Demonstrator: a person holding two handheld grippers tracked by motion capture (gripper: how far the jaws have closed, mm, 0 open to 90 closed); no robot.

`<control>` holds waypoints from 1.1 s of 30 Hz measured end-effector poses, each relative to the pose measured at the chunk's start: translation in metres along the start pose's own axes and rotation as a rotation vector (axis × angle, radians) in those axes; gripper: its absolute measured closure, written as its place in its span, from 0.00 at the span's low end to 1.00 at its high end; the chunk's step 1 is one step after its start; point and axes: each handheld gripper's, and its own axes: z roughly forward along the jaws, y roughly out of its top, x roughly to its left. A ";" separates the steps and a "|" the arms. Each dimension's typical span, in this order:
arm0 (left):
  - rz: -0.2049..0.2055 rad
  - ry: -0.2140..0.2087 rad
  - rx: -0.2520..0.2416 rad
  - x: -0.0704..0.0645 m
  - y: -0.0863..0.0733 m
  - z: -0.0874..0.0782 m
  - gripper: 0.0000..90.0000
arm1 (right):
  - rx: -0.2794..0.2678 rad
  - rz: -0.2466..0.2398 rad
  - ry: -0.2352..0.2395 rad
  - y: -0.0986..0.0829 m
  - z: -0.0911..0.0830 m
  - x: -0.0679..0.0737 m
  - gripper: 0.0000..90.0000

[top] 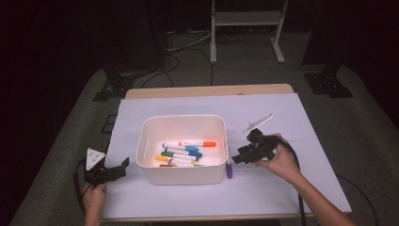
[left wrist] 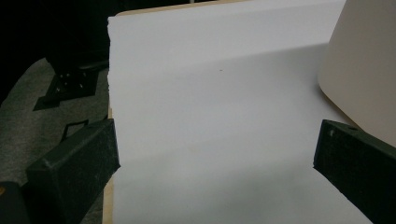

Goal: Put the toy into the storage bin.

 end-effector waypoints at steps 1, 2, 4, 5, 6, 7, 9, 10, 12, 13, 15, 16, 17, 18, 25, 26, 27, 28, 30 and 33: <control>0.000 -0.001 0.001 0.000 0.000 0.000 0.00 | 0.015 0.014 -0.008 -0.002 0.007 0.000 0.54; 0.000 -0.001 0.000 0.000 0.000 0.000 0.00 | 0.021 0.013 -0.021 -0.003 0.013 0.000 0.54; 0.000 -0.001 0.000 0.000 0.000 0.000 0.00 | 0.034 0.013 -0.032 -0.005 0.024 -0.001 0.54; 0.001 -0.001 0.001 0.000 0.000 0.000 0.00 | 0.037 0.025 -0.034 -0.006 0.029 -0.002 0.55; 0.001 -0.001 0.000 0.000 0.000 0.000 0.00 | 0.046 0.029 -0.037 -0.007 0.034 -0.002 0.55; 0.002 -0.001 0.000 0.000 0.000 0.000 0.00 | 0.049 0.033 -0.031 -0.008 0.037 -0.003 0.55; 0.000 -0.002 -0.001 0.000 0.000 0.000 0.00 | 0.054 0.034 -0.042 -0.010 0.047 -0.004 0.55; -0.001 -0.002 -0.001 0.000 0.000 0.000 0.00 | 0.036 0.059 -0.026 -0.009 0.048 -0.005 0.56; -0.001 -0.002 -0.001 0.000 0.000 0.000 0.00 | 0.027 0.046 -0.066 -0.008 0.050 -0.004 0.58; -0.002 -0.003 -0.001 0.000 0.000 0.000 0.00 | 0.036 0.038 -0.090 -0.008 0.052 -0.003 0.57; -0.002 -0.004 -0.003 0.000 0.000 0.000 0.00 | 0.052 0.039 -0.117 -0.010 0.054 -0.005 0.61; -0.003 -0.004 -0.003 0.000 0.000 0.000 0.00 | 0.047 0.042 -0.128 -0.012 0.052 -0.005 0.62; -0.002 -0.004 -0.002 0.000 0.000 0.000 0.00 | 0.050 0.044 -0.148 -0.013 0.050 -0.006 0.64; -0.003 -0.003 -0.002 0.000 0.000 0.000 0.00 | 0.055 0.045 -0.169 -0.015 0.049 -0.006 0.68; 0.002 -0.001 0.000 0.000 0.000 0.000 0.00 | 0.059 0.049 -0.254 -0.024 0.040 -0.012 0.81; 0.003 -0.001 0.001 0.000 0.000 0.000 0.00 | 0.066 0.048 -0.255 -0.025 0.037 -0.014 0.81; 0.001 -0.001 0.001 0.000 0.000 0.000 0.00 | 0.072 0.053 -0.251 -0.026 0.036 -0.014 0.81; 0.001 -0.001 0.000 0.000 0.000 0.000 0.00 | 0.075 0.056 -0.246 -0.027 0.034 -0.016 0.81; 0.001 -0.002 0.001 0.000 0.000 0.000 0.00 | 0.079 0.068 -0.237 -0.030 0.030 -0.019 0.81; 0.001 -0.002 0.002 0.000 0.000 0.000 0.00 | 0.071 0.096 -0.207 -0.035 0.021 -0.023 0.81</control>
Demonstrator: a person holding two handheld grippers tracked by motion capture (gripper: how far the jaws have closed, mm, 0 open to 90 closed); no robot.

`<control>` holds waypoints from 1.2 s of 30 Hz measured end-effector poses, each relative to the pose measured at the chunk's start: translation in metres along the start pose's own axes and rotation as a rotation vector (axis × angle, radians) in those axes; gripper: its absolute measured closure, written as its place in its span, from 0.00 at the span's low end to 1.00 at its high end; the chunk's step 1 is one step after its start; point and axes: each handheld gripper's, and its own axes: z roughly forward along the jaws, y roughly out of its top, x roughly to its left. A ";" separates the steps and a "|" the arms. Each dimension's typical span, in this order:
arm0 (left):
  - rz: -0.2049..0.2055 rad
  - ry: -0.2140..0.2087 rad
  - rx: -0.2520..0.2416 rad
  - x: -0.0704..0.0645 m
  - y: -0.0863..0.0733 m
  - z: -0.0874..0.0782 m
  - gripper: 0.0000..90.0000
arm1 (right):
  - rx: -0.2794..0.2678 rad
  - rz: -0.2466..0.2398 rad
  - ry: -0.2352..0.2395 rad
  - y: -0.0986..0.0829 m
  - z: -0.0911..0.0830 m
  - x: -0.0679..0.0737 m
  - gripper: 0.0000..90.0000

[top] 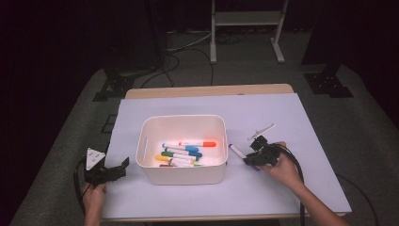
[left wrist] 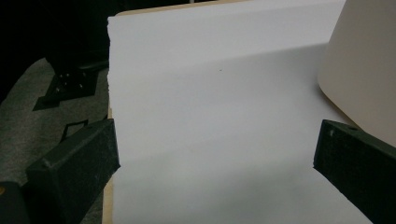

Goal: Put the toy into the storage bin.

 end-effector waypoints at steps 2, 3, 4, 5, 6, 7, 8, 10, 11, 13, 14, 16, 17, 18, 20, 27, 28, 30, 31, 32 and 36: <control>0.002 0.001 0.000 0.000 0.000 0.000 0.00 | -0.009 0.014 0.025 -0.003 -0.006 -0.003 0.81; 0.002 0.001 0.000 0.000 0.000 0.000 0.00 | -0.015 0.020 0.040 -0.004 -0.010 -0.004 0.81; 0.002 0.002 -0.002 0.000 0.000 0.000 0.00 | -0.020 0.036 0.053 -0.005 -0.013 -0.005 0.81; 0.003 0.002 -0.001 0.000 0.000 0.000 0.00 | -0.026 0.040 0.064 -0.007 -0.017 -0.007 0.82; 0.003 0.002 -0.001 0.000 0.000 0.000 0.00 | -0.027 0.043 0.073 -0.007 -0.020 -0.007 0.82; 0.003 0.002 0.000 0.000 0.000 0.000 0.00 | -0.027 0.044 0.079 -0.008 -0.023 -0.008 0.82; 0.003 0.002 0.000 0.000 0.000 0.000 0.00 | -0.030 0.043 0.089 -0.009 -0.026 -0.009 0.82; 0.003 0.002 0.000 0.000 0.000 0.000 0.00 | -0.028 0.045 0.092 -0.011 -0.032 -0.009 0.82; 0.003 0.002 0.000 0.000 0.000 0.000 0.00 | -0.029 0.047 0.098 -0.012 -0.035 -0.009 0.82; 0.002 0.001 0.000 0.000 0.000 0.000 0.00 | -0.038 0.055 0.112 -0.013 -0.041 -0.010 0.82; 0.002 0.001 0.001 0.000 0.000 0.000 0.00 | -0.044 0.061 0.118 -0.014 -0.044 -0.010 0.82; 0.002 0.001 0.001 0.000 0.000 0.000 0.00 | -0.055 0.069 0.139 -0.014 -0.051 -0.011 0.82; 0.003 0.001 0.002 0.000 0.000 0.000 0.00 | -0.066 0.065 0.148 -0.014 -0.057 -0.010 0.82; 0.003 0.001 0.002 0.000 0.000 0.000 0.00 | -0.073 0.065 0.159 -0.013 -0.062 -0.009 0.82; 0.002 0.001 0.003 0.000 0.000 0.000 0.00 | -0.088 0.063 0.174 -0.011 -0.073 -0.007 0.82; 0.003 0.000 0.003 0.000 0.000 0.000 0.00 | -0.152 0.017 0.220 0.004 -0.116 0.007 0.82; 0.003 0.001 0.003 0.000 0.000 0.000 0.00 | -0.161 0.007 0.226 0.007 -0.121 0.009 0.82; 0.004 0.000 0.003 0.000 0.000 0.000 0.00 | -0.172 -0.008 0.251 0.014 -0.130 0.014 0.82; 0.002 0.000 0.003 0.000 0.000 0.000 0.00 | -0.173 -0.017 0.257 0.018 -0.134 0.018 0.82; 0.003 0.000 0.003 0.000 0.000 0.000 0.00 | -0.173 -0.032 0.265 0.022 -0.136 0.021 0.82; 0.002 -0.002 0.006 0.000 0.000 0.000 0.00 | -0.171 -0.087 0.310 0.038 -0.139 0.037 0.82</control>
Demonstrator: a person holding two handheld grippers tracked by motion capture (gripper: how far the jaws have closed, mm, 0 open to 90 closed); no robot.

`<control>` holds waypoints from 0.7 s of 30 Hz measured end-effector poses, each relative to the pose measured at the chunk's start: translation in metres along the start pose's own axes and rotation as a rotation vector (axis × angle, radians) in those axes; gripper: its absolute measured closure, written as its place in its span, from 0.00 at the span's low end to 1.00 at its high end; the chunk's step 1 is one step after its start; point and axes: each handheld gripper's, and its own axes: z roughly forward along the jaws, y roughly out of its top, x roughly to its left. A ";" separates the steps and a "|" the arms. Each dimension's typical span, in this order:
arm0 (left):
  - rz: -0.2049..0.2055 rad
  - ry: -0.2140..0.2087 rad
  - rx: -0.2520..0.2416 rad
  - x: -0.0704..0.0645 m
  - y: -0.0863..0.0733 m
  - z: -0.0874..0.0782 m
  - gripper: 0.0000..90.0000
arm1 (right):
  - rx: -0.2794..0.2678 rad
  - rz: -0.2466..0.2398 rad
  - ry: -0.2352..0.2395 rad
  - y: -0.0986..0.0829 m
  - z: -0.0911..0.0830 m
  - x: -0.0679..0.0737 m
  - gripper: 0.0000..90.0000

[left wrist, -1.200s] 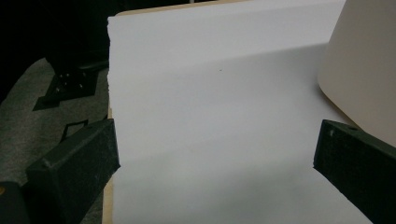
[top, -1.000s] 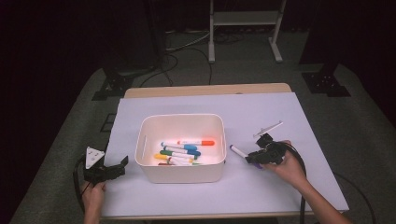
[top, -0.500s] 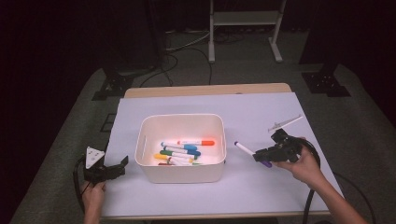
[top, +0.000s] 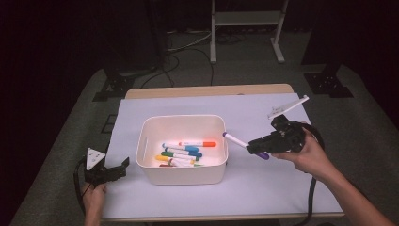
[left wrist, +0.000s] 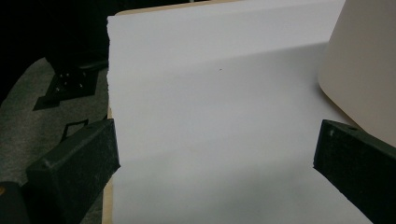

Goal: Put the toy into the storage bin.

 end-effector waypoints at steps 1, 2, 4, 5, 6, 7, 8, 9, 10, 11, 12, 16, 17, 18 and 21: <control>0.001 0.000 0.001 0.000 0.000 0.000 0.00 | 0.005 -0.016 0.011 0.004 0.003 0.003 0.82; 0.000 0.000 0.001 0.000 0.000 0.000 0.00 | 0.011 -0.023 0.020 0.008 0.005 0.005 0.82; -0.001 0.001 0.000 0.000 0.000 0.000 0.00 | 0.021 -0.047 0.039 0.016 0.011 0.010 0.82; -0.001 0.000 0.000 0.000 0.000 0.000 0.00 | 0.026 -0.057 0.051 0.020 0.014 0.013 0.82; 0.000 0.000 0.001 0.000 0.000 0.000 0.00 | 0.031 -0.069 0.061 0.024 0.017 0.015 0.82; 0.000 0.000 0.001 0.000 0.000 0.000 0.00 | 0.031 -0.069 0.061 0.024 0.017 0.015 0.82; 0.000 0.000 0.001 0.000 0.000 0.000 0.00 | 0.038 -0.080 0.068 0.027 0.021 0.017 0.82; 0.000 0.000 0.002 0.000 0.000 0.000 0.00 | 0.049 -0.101 0.096 0.036 0.029 0.022 0.82; 0.000 0.000 0.002 0.000 0.000 0.000 0.00 | 0.055 -0.106 0.100 0.039 0.032 0.024 0.82; 0.000 0.000 0.002 0.000 0.000 0.000 0.00 | 0.061 -0.117 0.112 0.043 0.036 0.026 0.82; 0.000 0.000 0.002 0.000 0.000 0.000 0.00 | 0.061 -0.117 0.112 0.043 0.036 0.026 0.82; 0.001 -0.001 0.002 0.000 0.000 0.000 0.00 | 0.094 -0.152 0.174 0.061 0.062 0.032 0.82; 0.000 -0.002 0.001 0.000 0.000 0.000 0.00 | 0.107 -0.161 0.185 0.065 0.068 0.033 0.82; 0.000 -0.002 0.001 0.000 0.000 0.000 0.00 | 0.118 -0.169 0.197 0.068 0.075 0.033 0.82; 0.000 -0.004 0.001 0.000 0.000 0.000 0.00 | 0.158 -0.183 0.229 0.077 0.097 0.033 0.82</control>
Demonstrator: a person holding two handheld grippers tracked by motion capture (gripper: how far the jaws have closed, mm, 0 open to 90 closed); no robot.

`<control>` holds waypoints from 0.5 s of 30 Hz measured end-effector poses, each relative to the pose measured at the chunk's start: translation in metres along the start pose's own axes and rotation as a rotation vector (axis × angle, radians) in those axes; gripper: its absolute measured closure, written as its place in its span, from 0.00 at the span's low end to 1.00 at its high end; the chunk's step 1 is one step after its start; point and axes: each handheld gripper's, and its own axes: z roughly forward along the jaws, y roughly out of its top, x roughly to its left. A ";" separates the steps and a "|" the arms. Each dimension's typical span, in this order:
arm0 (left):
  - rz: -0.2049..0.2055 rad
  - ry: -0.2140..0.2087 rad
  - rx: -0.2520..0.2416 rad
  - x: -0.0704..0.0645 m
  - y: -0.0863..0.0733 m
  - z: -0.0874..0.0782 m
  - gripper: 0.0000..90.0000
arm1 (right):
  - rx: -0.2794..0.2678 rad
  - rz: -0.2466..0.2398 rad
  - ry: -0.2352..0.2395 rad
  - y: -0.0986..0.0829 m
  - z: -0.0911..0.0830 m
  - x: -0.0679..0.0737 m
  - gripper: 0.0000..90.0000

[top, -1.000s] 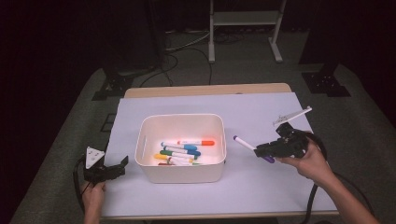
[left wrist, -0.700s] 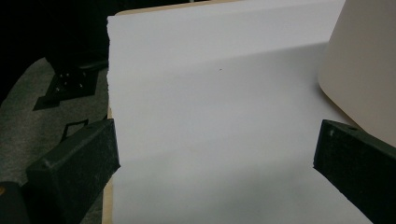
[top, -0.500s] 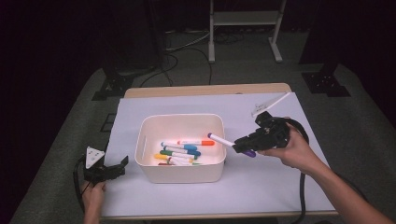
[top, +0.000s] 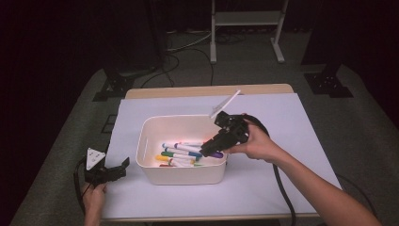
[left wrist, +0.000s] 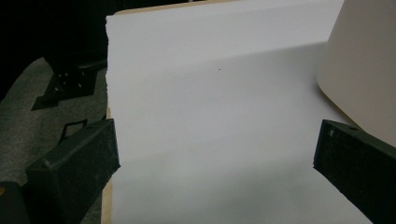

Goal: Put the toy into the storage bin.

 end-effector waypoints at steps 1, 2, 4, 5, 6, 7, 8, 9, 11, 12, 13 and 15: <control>0.000 0.000 0.000 0.000 0.000 0.000 0.00 | 0.013 -0.005 0.004 0.004 0.007 -0.002 0.82; -0.001 -0.001 0.000 0.000 0.000 0.000 0.00 | 0.028 -0.006 0.014 0.007 0.014 -0.004 0.82; -0.003 -0.001 -0.003 0.000 0.000 0.000 0.00 | 0.055 -0.012 0.024 0.013 0.027 -0.008 0.82; -0.002 -0.002 -0.003 0.000 0.000 0.000 0.00 | 0.072 -0.015 0.026 0.016 0.033 -0.010 0.82; -0.002 -0.003 -0.004 0.000 0.000 0.000 0.00 | 0.085 -0.020 0.028 0.018 0.040 -0.011 0.82; -0.002 -0.003 -0.004 0.000 0.000 0.000 0.00 | 0.096 -0.023 0.031 0.020 0.045 -0.012 0.82; -0.002 -0.002 -0.004 0.000 0.000 0.000 0.00 | 0.111 -0.026 0.031 0.022 0.052 -0.013 0.82; -0.002 -0.002 -0.005 0.000 0.000 0.000 0.00 | 0.120 -0.031 0.028 0.023 0.055 -0.013 0.82; -0.002 -0.003 -0.006 0.000 0.000 0.000 0.00 | 0.146 -0.036 0.027 0.025 0.064 -0.014 0.82; 0.000 -0.003 -0.007 0.000 0.000 0.000 0.00 | 0.156 -0.037 0.025 0.026 0.067 -0.014 0.82; 0.000 -0.003 -0.007 0.000 0.000 0.000 0.00 | 0.156 -0.037 0.025 0.026 0.067 -0.014 0.82; 0.000 -0.003 -0.008 0.000 0.000 0.000 0.00 | 0.178 -0.041 0.022 0.027 0.075 -0.015 0.82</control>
